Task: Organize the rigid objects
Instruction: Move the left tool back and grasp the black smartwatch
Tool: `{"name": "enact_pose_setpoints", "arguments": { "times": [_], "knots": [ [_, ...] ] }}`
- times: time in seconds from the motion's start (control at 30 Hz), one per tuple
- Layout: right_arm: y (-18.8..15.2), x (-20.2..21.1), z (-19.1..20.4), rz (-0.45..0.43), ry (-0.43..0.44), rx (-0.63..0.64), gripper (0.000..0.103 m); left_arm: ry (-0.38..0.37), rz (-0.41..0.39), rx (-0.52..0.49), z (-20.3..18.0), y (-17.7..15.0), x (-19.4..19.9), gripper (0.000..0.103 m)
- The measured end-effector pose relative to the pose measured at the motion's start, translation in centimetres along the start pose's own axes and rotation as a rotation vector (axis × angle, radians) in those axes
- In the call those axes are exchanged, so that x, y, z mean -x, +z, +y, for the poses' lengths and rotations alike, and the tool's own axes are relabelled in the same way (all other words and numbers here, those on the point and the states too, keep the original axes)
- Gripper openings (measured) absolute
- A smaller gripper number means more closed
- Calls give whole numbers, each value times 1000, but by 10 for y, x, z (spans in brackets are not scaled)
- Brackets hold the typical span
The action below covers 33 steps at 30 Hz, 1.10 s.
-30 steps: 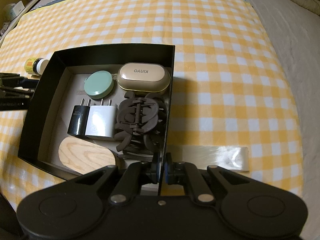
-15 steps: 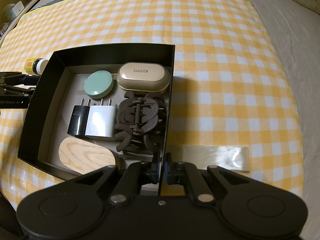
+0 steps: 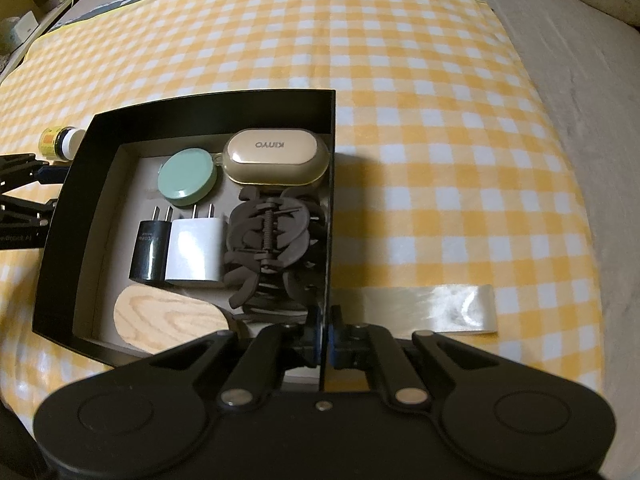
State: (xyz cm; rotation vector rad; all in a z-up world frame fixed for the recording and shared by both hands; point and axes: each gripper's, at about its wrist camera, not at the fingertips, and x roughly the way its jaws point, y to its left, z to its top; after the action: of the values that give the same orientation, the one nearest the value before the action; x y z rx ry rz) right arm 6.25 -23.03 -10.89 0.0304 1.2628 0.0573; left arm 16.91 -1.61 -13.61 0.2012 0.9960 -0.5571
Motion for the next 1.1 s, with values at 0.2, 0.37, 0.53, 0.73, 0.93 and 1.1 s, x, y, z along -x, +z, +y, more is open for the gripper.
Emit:
{"name": "enact_pose_setpoints", "arguments": {
  "times": [0.2,0.37,0.53,0.73,0.93,1.1],
  "knots": [
    [0,2,-8,-3,-11,-16,3,10,14,29,4,1,-6,61],
    [4,-1,-15,-2,-18,-30,3,29,14,19,0,3,-12,61],
    [5,-4,-17,-2,-16,-39,3,71,33,13,-3,8,-16,52],
    [6,-5,-18,-1,-16,-39,3,96,62,26,1,10,-12,42],
    [6,-5,-17,-1,-16,-39,3,110,-15,84,0,20,18,39],
    [6,-5,-18,-1,-16,-41,3,78,-88,164,-11,35,46,39]
  ]
}}
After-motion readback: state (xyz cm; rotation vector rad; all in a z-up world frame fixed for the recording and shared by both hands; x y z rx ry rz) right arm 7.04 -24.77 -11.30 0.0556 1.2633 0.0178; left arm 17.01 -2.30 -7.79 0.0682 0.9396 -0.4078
